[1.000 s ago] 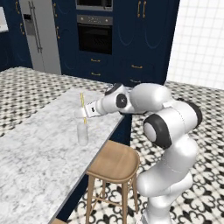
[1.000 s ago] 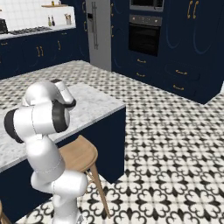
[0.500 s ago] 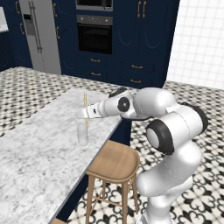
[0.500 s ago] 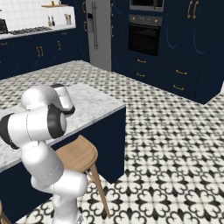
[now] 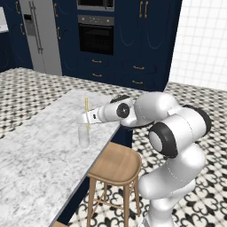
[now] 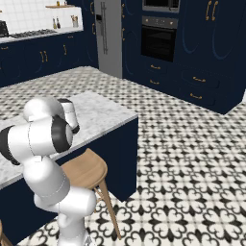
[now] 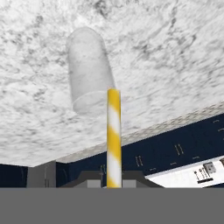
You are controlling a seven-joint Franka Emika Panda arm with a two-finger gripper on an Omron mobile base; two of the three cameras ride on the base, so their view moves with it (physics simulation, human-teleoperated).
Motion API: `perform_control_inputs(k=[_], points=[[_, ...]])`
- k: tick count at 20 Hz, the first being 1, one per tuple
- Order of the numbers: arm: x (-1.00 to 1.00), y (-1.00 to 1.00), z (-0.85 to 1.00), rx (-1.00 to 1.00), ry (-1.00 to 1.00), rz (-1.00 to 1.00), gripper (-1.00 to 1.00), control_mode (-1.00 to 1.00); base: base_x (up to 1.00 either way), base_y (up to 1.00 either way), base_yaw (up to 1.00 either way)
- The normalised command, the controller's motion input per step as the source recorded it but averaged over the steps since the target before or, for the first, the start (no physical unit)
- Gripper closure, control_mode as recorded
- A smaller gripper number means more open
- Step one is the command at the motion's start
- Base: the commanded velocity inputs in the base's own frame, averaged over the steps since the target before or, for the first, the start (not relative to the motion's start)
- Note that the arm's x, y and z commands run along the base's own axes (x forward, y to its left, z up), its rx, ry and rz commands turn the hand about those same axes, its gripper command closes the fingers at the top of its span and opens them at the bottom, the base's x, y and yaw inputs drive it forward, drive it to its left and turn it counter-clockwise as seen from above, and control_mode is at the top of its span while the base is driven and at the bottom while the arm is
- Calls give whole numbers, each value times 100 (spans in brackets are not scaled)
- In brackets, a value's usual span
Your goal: Take a straw from the drawer in front and place it inside the glass cup on the dining counter.
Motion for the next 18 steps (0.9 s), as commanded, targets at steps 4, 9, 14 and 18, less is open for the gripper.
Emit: perform_control_inputs(k=[4,9,14,18], points=[[0,0,-29,0,0,-2,100,-100,0,0,0],[4,0,-31,0,0,-2,100,-100,0,0,0],[22,0,-31,-2,0,-3,100,-100,0,0,0],[25,0,1,0,0,-4,100,-100,0,0,0]])
